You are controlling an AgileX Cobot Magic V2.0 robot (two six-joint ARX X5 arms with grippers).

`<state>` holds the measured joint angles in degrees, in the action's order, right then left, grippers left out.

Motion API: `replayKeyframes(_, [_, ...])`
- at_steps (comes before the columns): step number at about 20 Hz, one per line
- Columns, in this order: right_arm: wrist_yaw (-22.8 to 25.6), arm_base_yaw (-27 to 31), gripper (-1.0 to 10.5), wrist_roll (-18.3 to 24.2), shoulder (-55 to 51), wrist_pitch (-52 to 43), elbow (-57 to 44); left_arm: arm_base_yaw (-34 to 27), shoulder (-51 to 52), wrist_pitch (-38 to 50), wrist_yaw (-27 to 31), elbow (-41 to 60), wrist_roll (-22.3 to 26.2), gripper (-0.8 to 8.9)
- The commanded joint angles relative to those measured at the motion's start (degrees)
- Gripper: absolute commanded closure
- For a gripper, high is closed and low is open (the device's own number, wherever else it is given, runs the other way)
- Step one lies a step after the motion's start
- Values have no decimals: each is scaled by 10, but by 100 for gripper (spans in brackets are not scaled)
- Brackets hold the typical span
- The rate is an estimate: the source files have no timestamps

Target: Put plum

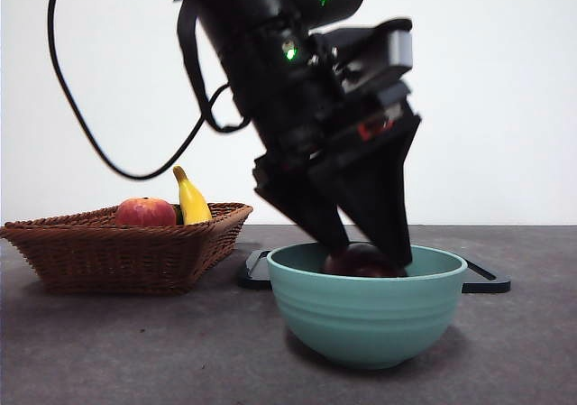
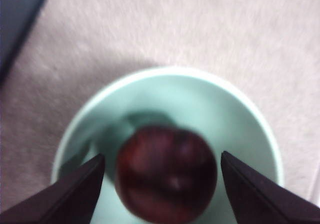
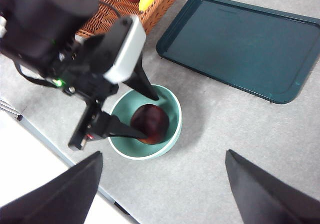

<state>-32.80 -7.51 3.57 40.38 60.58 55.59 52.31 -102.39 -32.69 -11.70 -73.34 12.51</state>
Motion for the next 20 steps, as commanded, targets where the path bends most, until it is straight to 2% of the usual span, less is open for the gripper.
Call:
replayKeyframes(1, [0,-2,555,-5,3,-5,11,6,-9,-31,2,-47,-6,438])
replayKeyframes(5, [0,-2,555,-5,3,-5,11,-1,2,-94,2,-125,-8,439])
replayKeyframes(9, [0,-2,555,-5,3,-5,11,-38,69,-89,2,-151,-26,438])
replayKeyframes(15, [0,-2,555,-5,3,-6,11,-161,204,-109,-9,-151,-53,438])
replayKeyframes(20, [2,-2,555,-5,4,-14,11,-263,303,-170,-34,-125,-57,438])
